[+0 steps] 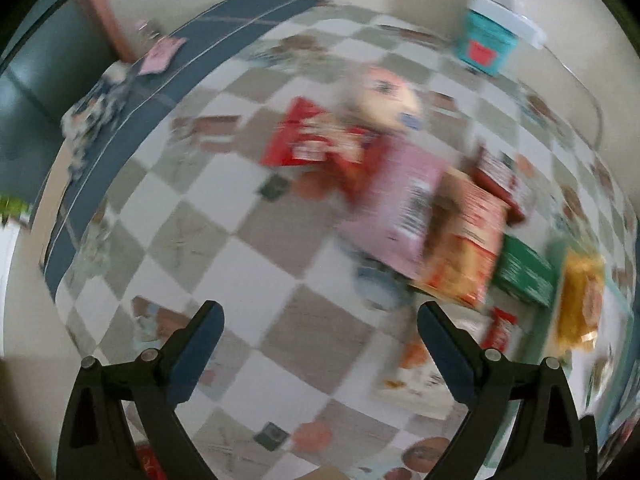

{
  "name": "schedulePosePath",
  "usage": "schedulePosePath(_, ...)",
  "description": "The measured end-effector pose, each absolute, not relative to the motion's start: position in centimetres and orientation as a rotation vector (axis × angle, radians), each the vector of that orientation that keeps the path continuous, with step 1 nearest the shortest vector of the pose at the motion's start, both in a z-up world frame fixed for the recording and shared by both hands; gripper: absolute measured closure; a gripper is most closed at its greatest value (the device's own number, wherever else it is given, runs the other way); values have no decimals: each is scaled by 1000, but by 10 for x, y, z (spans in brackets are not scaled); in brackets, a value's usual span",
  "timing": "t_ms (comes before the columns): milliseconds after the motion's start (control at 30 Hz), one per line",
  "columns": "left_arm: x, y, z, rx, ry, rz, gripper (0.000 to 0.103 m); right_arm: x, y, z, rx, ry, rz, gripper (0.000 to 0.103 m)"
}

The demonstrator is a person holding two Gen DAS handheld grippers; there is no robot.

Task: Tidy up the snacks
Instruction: 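Move both tools back toward the snack pile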

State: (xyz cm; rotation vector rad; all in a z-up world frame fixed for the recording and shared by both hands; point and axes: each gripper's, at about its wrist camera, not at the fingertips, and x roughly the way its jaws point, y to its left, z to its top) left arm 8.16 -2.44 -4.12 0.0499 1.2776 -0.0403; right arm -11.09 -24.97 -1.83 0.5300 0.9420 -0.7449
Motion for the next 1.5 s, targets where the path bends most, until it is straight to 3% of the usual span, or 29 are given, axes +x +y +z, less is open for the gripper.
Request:
schedulePosePath(733, 117, 36, -62, -88, 1364, 80, 6, -16, -169, -24, 497, 1020, -475, 0)
schedulePosePath(1500, 108, -42, -82, 50, 1447, -175, 6, -30, -237, -40, 545, 1118, -728, 0)
